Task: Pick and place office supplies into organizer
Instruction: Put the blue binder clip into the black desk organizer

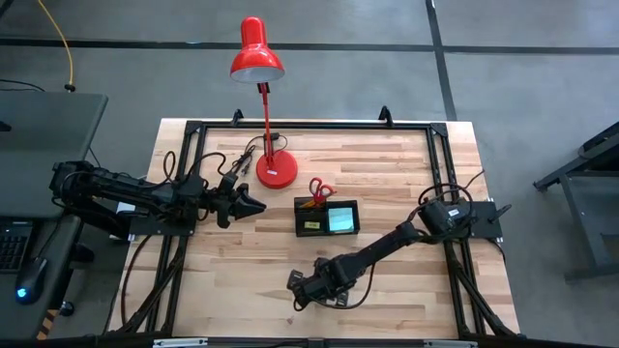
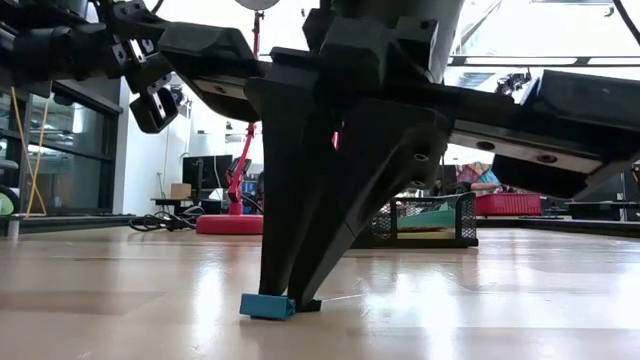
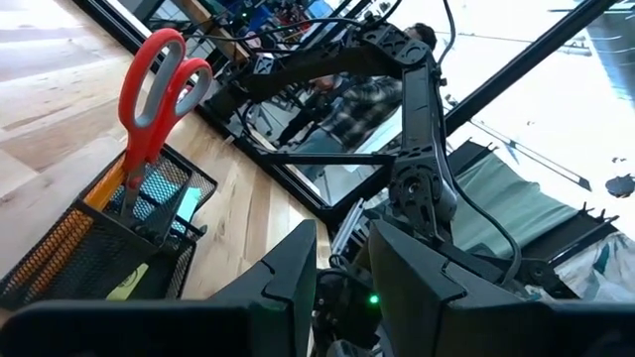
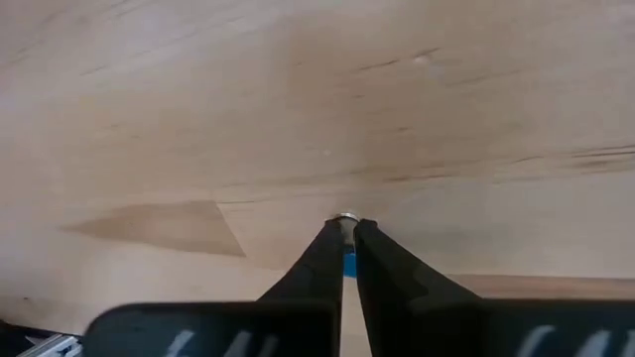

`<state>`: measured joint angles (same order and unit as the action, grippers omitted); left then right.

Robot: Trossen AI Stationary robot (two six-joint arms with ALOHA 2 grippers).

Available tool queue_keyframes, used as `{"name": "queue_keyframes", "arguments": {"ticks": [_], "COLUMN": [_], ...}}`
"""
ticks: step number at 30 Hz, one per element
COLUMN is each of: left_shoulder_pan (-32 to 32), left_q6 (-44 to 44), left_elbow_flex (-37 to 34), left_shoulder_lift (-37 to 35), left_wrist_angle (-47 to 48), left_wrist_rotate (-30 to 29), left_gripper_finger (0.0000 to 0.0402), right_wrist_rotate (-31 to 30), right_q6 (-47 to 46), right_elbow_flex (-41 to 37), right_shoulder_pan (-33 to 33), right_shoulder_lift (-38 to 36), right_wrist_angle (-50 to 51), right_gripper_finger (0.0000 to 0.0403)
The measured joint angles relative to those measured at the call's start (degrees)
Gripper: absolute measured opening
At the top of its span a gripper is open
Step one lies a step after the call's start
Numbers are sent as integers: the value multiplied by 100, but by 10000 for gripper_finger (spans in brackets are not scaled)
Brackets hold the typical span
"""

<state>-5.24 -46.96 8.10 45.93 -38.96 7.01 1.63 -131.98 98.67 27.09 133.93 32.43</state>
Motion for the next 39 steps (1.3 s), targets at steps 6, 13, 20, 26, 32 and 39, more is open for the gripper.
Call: {"name": "queue_keyframes", "arguments": {"ticks": [6,13,20,26,32,39], "left_shoulder_pan": [-2,-2,-1,-2,-2,-2], "left_q6": [2,2,26,35,46,44], "left_elbow_flex": [0,0,0,0,0,0], "left_shoulder_lift": [0,0,0,0,0,0], "left_wrist_angle": [5,4,7,10,10,6], "left_wrist_rotate": [-22,-153,-166,-166,-166,-117], "left_gripper_finger": [88,88,88,88,88,88], "right_wrist_rotate": [-173,-374,-601,-935,-1012,-1354], "right_q6": [147,199,507,609,651,621], "right_elbow_flex": [0,137,682,1255,1586,2002], "right_shoulder_pan": [11,22,2,-20,-13,-9], "right_shoulder_lift": [-2,7,50,83,77,75], "right_wrist_angle": [3,177,893,1794,2060,2490], "right_gripper_finger": [3,2,1,1,1,0]}}
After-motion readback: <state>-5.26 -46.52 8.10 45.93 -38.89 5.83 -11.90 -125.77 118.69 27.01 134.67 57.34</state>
